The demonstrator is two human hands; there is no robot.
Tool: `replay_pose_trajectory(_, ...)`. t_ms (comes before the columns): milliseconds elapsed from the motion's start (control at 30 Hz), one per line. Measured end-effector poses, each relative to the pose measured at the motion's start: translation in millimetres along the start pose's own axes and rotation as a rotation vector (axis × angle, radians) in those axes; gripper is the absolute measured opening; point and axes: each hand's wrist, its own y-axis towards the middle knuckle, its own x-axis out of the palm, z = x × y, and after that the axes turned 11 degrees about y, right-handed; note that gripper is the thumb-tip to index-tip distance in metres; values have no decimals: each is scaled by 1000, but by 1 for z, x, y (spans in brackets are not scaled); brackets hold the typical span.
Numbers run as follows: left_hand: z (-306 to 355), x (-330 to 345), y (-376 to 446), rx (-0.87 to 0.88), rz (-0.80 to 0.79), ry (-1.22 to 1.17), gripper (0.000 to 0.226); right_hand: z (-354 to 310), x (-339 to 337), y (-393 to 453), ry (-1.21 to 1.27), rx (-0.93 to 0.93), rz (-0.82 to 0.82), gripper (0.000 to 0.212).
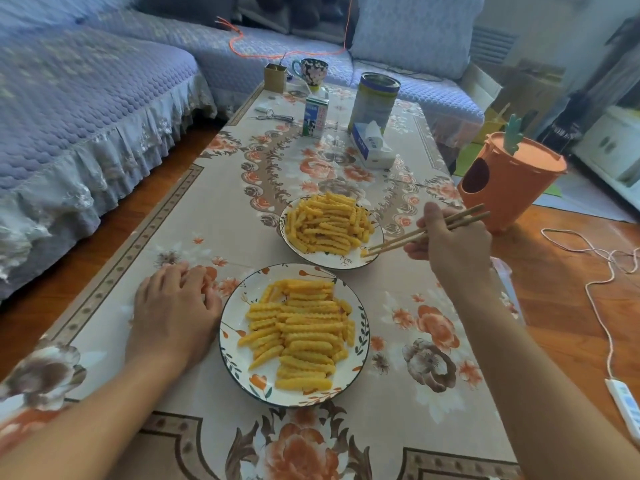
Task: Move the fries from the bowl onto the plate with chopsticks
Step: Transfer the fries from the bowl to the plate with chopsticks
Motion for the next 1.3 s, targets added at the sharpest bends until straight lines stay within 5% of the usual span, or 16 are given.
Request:
replay_pose_trajectory(700,1,-3,-2,-3,-6,6,37,-3,11,-17,-19,-90,127,37)
replay_pose_trajectory(967,1,-3,-2,-12,-13,-5,39,7,19,-15,-73,-91,-28,34)
replay_pose_trajectory(1300,0,-1,-1,0,-2,-5,48,12,20,2,-77,-86,-1,40)
